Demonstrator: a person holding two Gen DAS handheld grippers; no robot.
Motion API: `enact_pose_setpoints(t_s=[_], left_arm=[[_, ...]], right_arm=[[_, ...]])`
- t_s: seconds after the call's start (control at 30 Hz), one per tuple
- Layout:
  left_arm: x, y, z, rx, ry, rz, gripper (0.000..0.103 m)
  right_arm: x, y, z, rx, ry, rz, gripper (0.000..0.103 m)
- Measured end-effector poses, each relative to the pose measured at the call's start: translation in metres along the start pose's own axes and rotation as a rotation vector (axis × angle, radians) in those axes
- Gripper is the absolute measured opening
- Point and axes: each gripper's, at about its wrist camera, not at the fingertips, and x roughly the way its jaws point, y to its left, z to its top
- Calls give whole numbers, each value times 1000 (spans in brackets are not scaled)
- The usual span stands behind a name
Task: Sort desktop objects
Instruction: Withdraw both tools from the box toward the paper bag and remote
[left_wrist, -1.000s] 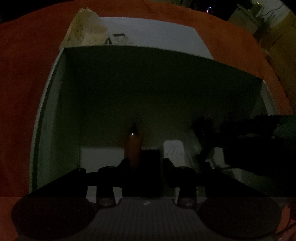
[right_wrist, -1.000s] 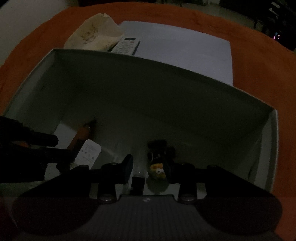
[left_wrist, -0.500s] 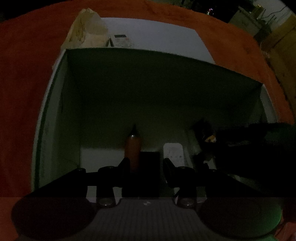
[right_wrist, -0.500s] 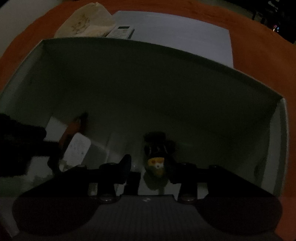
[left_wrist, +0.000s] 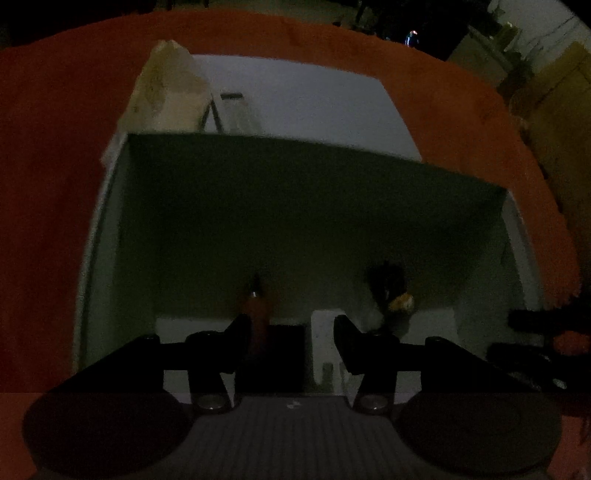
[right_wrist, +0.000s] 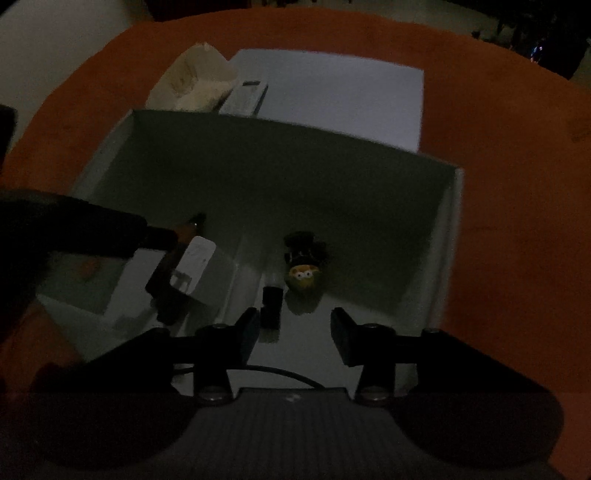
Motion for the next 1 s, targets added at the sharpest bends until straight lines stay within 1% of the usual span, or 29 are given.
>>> enact_pose_setpoints(t_s=[0.17, 0.27, 0.4, 0.47, 0.53, 0.6, 0.67, 0.73, 0.83, 0.9, 1.0], left_arm=[[-20, 19, 15, -10, -40, 11, 45], [-27, 29, 22, -33, -53, 18, 45], [-31, 15, 23, -14, -63, 10, 45], [-29, 5, 26, -2, -62, 0, 45], [-35, 7, 32, 4, -65, -6, 45], [-12, -14, 30, 8, -67, -7, 45], [-4, -17, 32, 2, -69, -4, 45], [-3, -15, 34, -7, -75, -2, 45], [-12, -7, 32, -19, -83, 2, 45], [2, -26, 35, -36, -88, 11, 45], [16, -41, 49, -40, -98, 21, 45]], right_arm=[[-53, -14, -17, 27, 4, 5, 49], [-81, -23, -29, 64, -9, -17, 50], [-103, -24, -40, 77, -23, -33, 51], [-102, -24, -41, 79, -47, -30, 53], [-94, -25, -38, 93, -63, -7, 53], [-85, -28, -30, 131, -75, 26, 53], [-78, -32, -18, 176, -89, 69, 53], [-72, -39, -7, 210, -90, 86, 53], [-66, -46, 9, 215, -121, 78, 53], [-62, -51, 19, 209, -146, 79, 53], [-55, -60, 31, 221, -159, 73, 53]])
